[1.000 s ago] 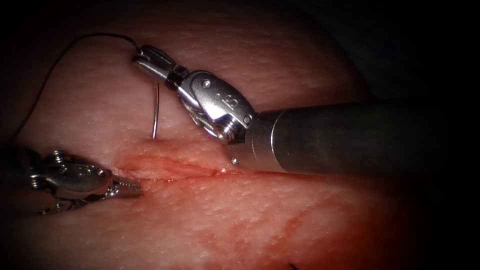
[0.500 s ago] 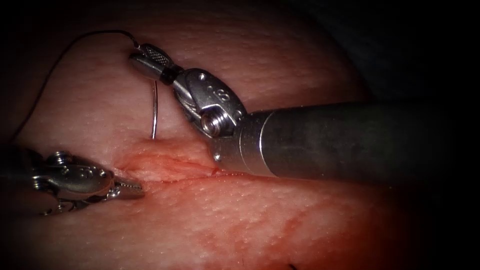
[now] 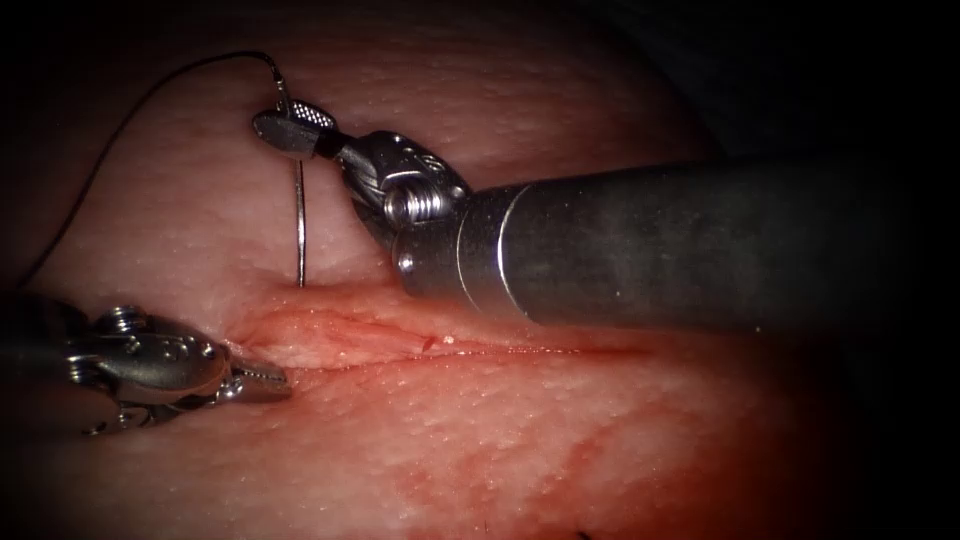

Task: Wound Closure
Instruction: Use the right needle driver to pierce the needle through the top half of the skin

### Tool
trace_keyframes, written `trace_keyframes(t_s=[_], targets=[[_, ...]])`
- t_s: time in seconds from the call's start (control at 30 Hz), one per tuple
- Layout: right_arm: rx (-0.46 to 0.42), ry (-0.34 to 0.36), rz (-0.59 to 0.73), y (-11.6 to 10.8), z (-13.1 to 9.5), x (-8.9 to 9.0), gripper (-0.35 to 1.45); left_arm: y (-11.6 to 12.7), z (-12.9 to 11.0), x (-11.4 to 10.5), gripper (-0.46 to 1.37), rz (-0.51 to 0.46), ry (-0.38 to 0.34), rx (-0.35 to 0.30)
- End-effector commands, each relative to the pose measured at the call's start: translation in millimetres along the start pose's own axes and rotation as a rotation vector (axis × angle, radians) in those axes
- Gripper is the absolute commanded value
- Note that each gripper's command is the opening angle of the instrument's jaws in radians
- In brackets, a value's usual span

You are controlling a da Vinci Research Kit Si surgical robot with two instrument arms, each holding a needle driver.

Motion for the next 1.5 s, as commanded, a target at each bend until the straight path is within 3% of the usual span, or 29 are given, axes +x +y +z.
trace_keyframes(t_s=[0.03, 0.47, 1.13, 1.5], targets=[[-0.018, -0.014, 0.013, -0.1, -0.1, 0.0, -0.35, 0.0, -0.1, 0.0, -0.25, 0.0, 0.0, -0.006], [-0.095, -0.115, 0.21, -1.2, -1.2, -1.9, -0.35, -0.1, -0.1, -0.1, -0.24, 0.001, 0.0, -0.006], [-0.027, -0.211, 0.435, -0.5, -1.1, -4.4, -0.35, -0.5, -0.6, -0.5, -0.24, 0.007, -0.002, -0.011], [-0.012, -0.229, 0.522, -1.0, -1.2, -5.5, -0.35, -2.0, -2.2, -2.2, -0.2, 0.007, -0.015, -0.019]])
